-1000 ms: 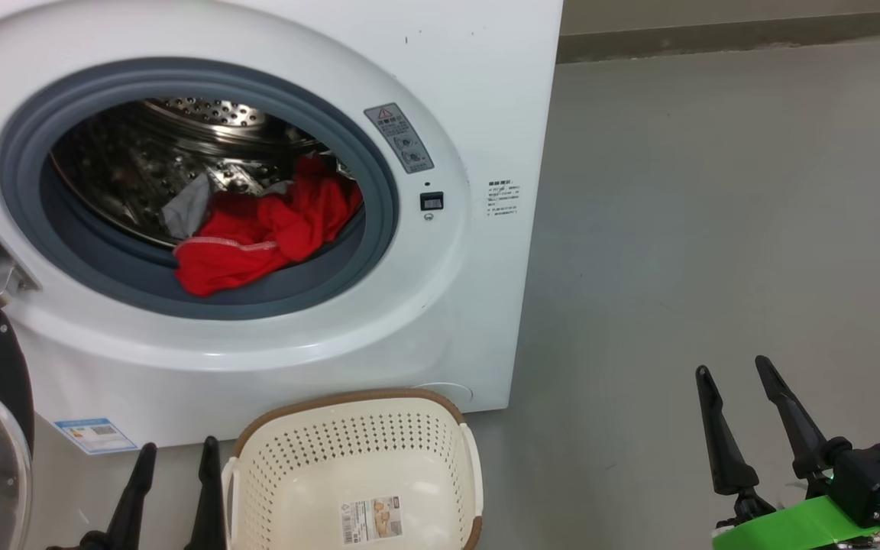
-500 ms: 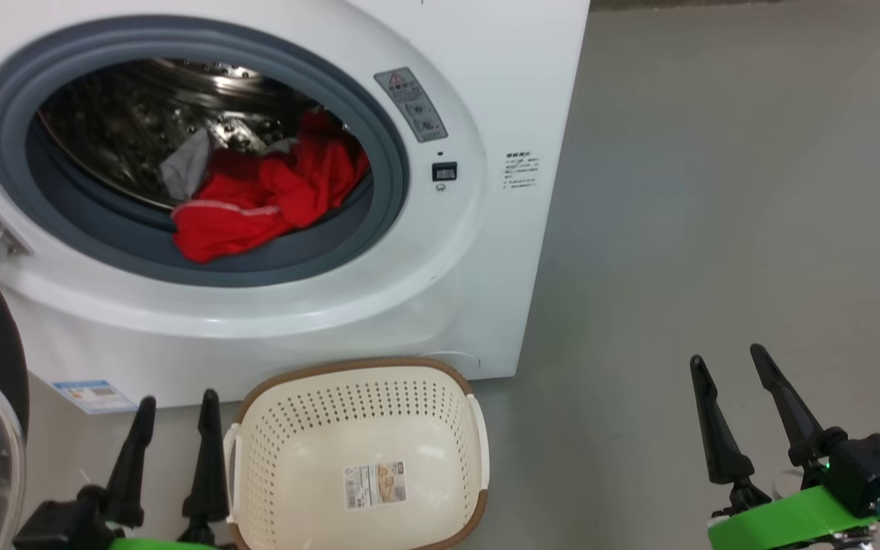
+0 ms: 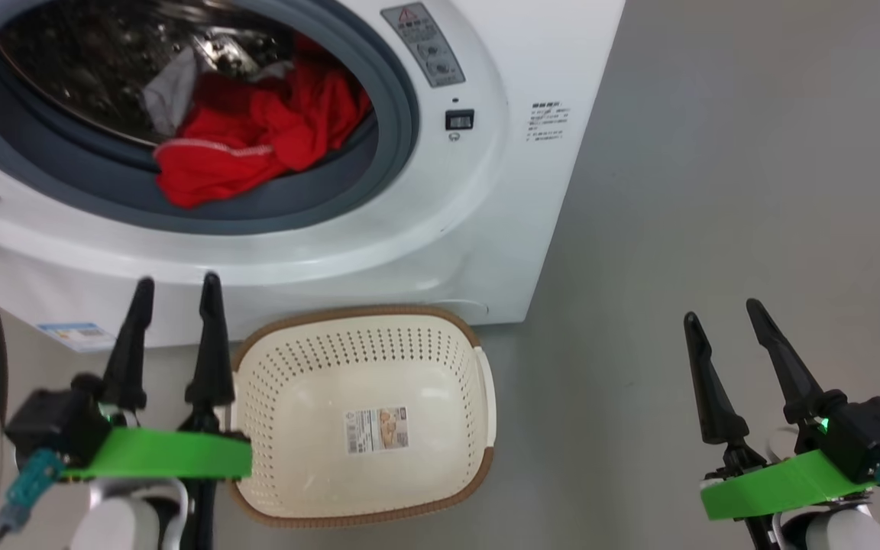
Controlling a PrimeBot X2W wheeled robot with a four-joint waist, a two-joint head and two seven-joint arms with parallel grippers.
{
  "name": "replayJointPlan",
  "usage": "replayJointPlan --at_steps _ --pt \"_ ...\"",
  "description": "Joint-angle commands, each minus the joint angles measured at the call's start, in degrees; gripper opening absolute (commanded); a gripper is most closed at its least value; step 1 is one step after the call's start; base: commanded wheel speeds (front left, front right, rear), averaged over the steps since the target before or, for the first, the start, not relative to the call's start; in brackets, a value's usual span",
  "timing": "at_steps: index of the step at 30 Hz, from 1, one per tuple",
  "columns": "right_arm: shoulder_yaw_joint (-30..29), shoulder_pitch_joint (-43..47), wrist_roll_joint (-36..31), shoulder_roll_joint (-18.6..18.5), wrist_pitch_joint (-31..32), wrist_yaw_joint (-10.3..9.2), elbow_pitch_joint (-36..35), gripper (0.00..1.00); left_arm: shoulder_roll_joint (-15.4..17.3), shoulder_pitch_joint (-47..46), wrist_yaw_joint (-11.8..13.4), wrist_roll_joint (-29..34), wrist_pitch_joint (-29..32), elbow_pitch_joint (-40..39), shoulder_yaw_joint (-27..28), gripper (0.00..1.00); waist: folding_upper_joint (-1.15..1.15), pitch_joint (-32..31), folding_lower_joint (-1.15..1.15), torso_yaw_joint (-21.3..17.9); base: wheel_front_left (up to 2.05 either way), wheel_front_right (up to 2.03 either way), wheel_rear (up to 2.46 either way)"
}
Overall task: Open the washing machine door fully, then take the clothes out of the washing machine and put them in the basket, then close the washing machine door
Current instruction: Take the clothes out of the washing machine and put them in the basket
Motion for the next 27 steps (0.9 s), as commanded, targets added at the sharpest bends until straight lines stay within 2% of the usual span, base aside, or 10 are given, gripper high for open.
replayJointPlan --at_steps 1,16,27 --pt "1.60 -1.83 -0.66 -0.45 -0.36 0.28 -1.63 1.00 0.79 -1.92 -0.48 -0.03 -0.60 -0.91 1.87 1.00 0.00 1.97 0.00 -0.08 0.00 0.00 0.00" --pt "2.65 -6.97 -0.70 -0.45 -0.36 0.28 -1.68 1.00 2.49 -16.11 -1.76 -0.09 -0.68 2.57 5.85 1.00 0.00 12.38 0.00 -1.91 0.00 0.00 0.00" --pt "4.35 -10.29 -0.64 -0.45 -0.36 0.28 -1.37 1.00 5.15 -28.62 -1.48 0.59 -0.56 11.98 6.37 1.00 0.00 17.41 0.00 -4.15 0.00 0.00 0.00"
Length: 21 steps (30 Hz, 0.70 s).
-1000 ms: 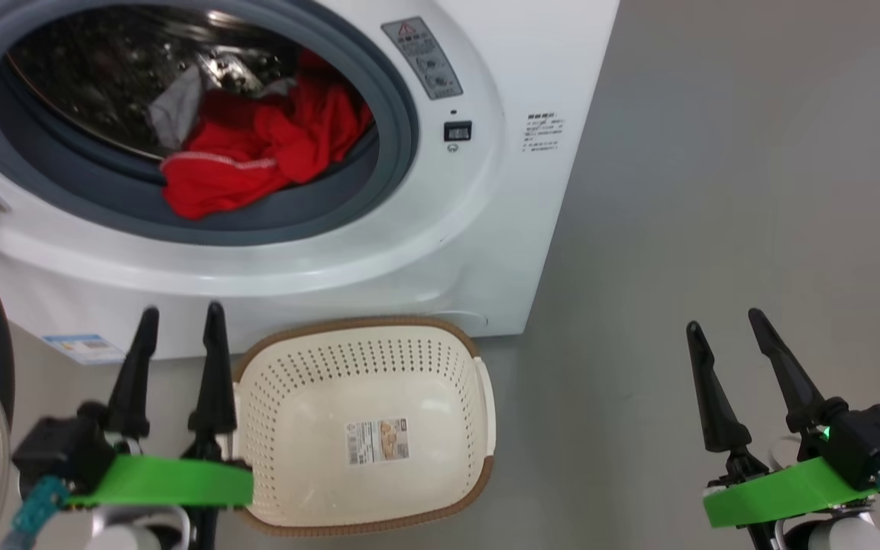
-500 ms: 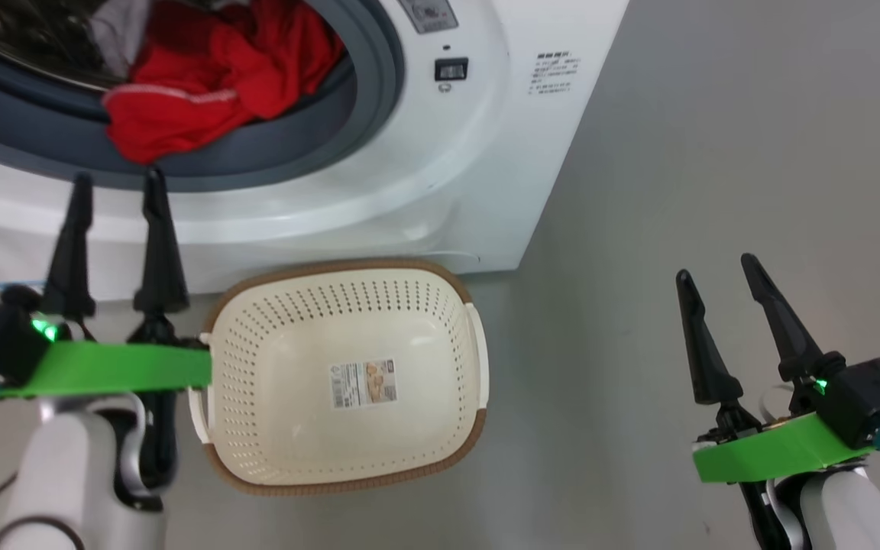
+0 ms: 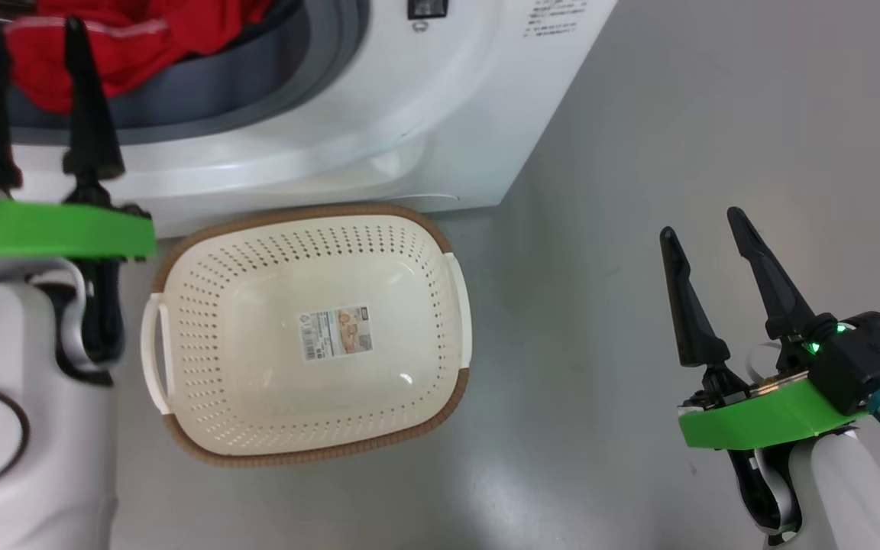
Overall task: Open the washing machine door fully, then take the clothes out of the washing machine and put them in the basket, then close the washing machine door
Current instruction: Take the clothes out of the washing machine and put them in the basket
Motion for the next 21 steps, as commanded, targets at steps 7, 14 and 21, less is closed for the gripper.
replayJointPlan --at_steps 7,14,21 --pt "1.70 -0.94 -0.09 -0.34 -0.36 0.28 -0.78 1.00 4.98 -8.75 0.70 1.52 1.86 7.02 1.06 1.00 0.00 3.37 0.00 -2.48 0.00 0.00 0.00" --pt "1.51 -1.47 0.34 -0.34 -0.36 0.28 -0.63 1.00 7.61 -14.55 2.37 2.64 6.51 13.51 0.48 1.00 0.00 4.46 0.00 -3.16 0.00 0.00 0.00" --pt "1.09 -1.98 2.48 -0.34 -0.36 0.28 0.16 1.00 9.31 -20.54 3.75 3.39 12.66 19.95 -0.73 1.00 0.00 5.53 0.00 -3.60 0.00 0.00 0.00"
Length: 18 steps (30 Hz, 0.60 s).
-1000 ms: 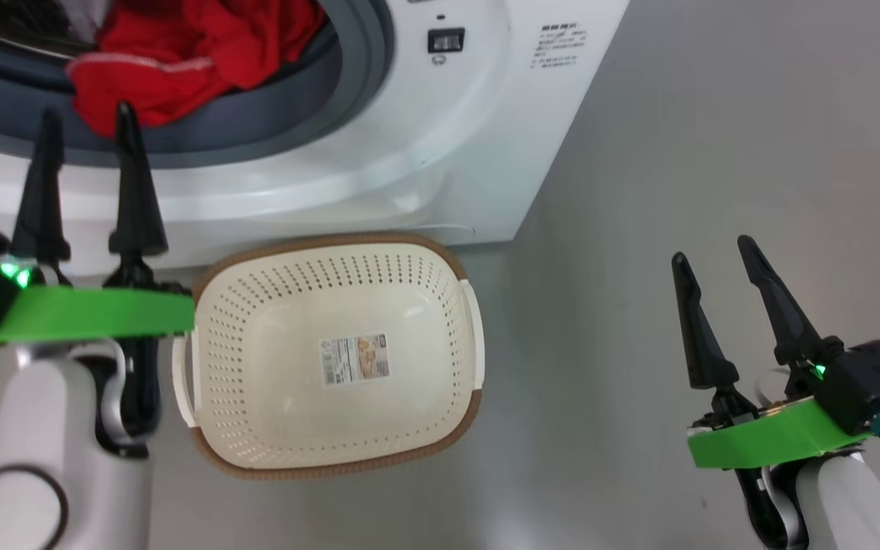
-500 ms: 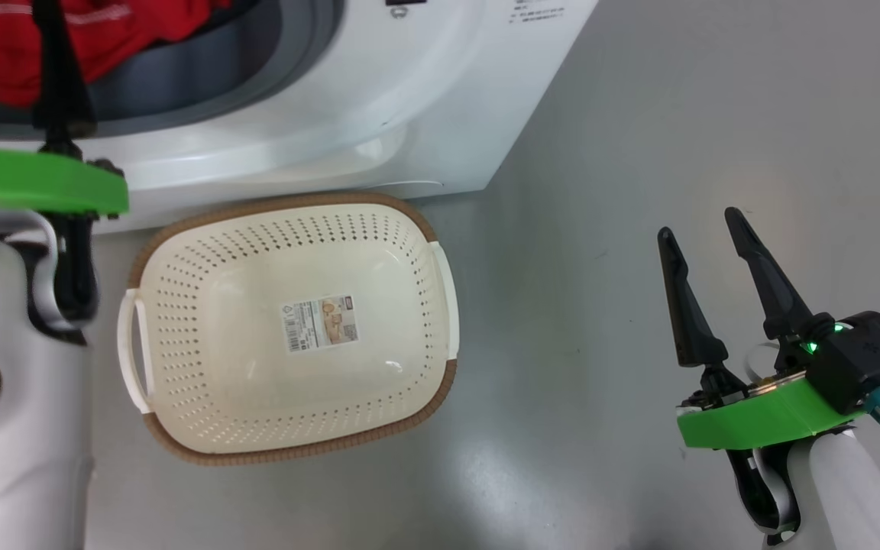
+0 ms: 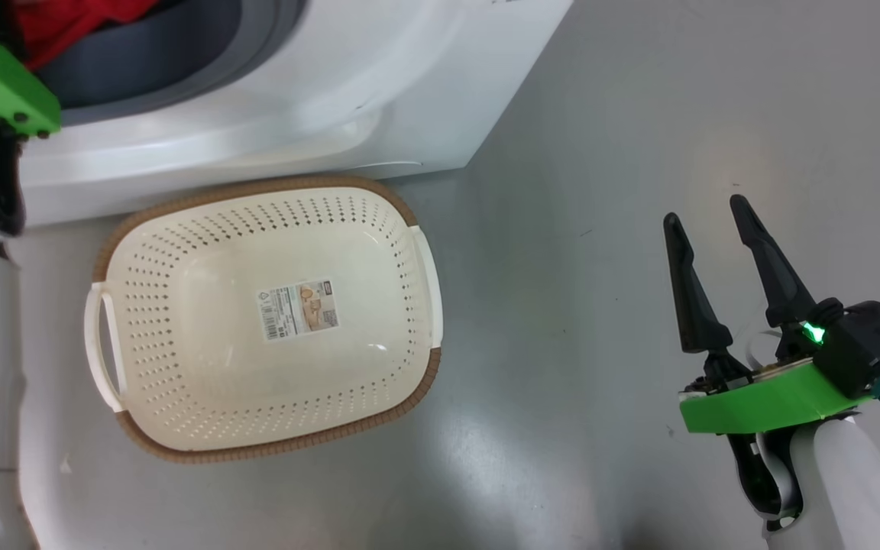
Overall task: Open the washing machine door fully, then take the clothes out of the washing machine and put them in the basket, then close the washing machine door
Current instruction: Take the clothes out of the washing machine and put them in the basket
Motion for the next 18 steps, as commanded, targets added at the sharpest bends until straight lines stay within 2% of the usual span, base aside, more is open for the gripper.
replayJointPlan --at_steps 1,10,18 --pt "1.30 -0.33 0.77 -0.26 -0.36 0.28 -0.91 1.00 3.34 -1.33 0.48 0.48 1.54 -0.05 0.53 1.00 0.00 0.27 0.00 -0.20 0.00 0.00 0.00" --pt "2.55 -1.19 2.00 -0.26 -0.36 0.28 -0.18 1.00 5.86 -5.76 3.03 3.06 10.12 8.01 -2.19 1.00 0.00 0.93 0.00 -1.26 0.00 0.00 0.00" --pt "3.39 -1.36 2.81 -0.26 -0.36 0.28 0.16 1.00 6.81 -6.79 4.00 3.30 12.47 12.38 -2.99 1.00 0.00 0.95 0.00 -2.31 0.00 0.00 0.00"
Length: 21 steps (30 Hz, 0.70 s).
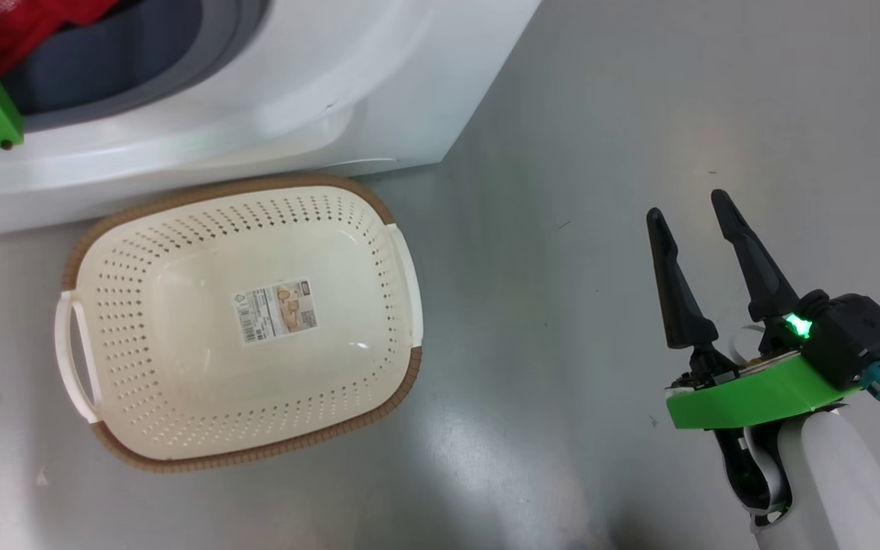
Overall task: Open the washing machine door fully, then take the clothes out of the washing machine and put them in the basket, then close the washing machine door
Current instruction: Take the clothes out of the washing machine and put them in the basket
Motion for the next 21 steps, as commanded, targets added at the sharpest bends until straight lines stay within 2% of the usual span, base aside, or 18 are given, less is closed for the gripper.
replayJointPlan --at_steps 1,4,5,6,12,15,21 --pt "1.43 0.35 0.36 -0.25 -0.36 0.28 -1.10 1.00 3.20 -0.72 0.49 0.34 0.27 -0.65 0.45 1.00 -0.01 -0.02 0.00 -0.12 0.00 0.00 0.00" --pt "1.58 0.20 0.45 -0.25 -0.36 0.28 -0.98 1.00 3.33 -1.01 0.34 0.19 0.12 0.04 0.24 1.00 -0.01 0.02 0.00 -0.26 0.00 0.00 0.00" --pt "1.59 0.14 0.54 -0.25 -0.36 0.28 -0.95 1.00 3.33 -1.10 0.12 0.09 0.24 0.33 0.13 0.35 -0.01 0.01 0.00 -0.27 0.00 0.00 0.00" --pt "1.61 0.10 0.61 -0.25 -0.36 0.28 -0.91 1.00 3.25 -1.18 -0.20 -0.10 0.29 0.57 0.07 0.00 -0.01 -0.01 0.00 -0.28 0.00 0.00 0.00" --pt "1.68 -0.04 0.94 -0.25 -0.36 0.28 -0.70 1.00 2.95 -1.39 -1.27 -1.53 -2.07 0.43 0.68 0.00 -0.01 -0.20 0.00 -0.20 0.00 0.00 0.00" --pt "1.53 -0.04 1.07 -0.25 -0.36 0.28 -0.43 1.00 2.05 -1.13 -3.14 -3.60 -4.46 -0.25 1.65 0.00 -0.01 -0.50 0.00 0.03 0.00 0.00 0.00" --pt "1.32 -0.15 1.06 -0.25 -0.36 0.28 -0.26 1.00 1.25 -0.33 -5.22 -5.65 -8.35 -1.79 2.67 0.00 -0.01 -0.90 0.00 0.48 0.00 0.00 0.00"
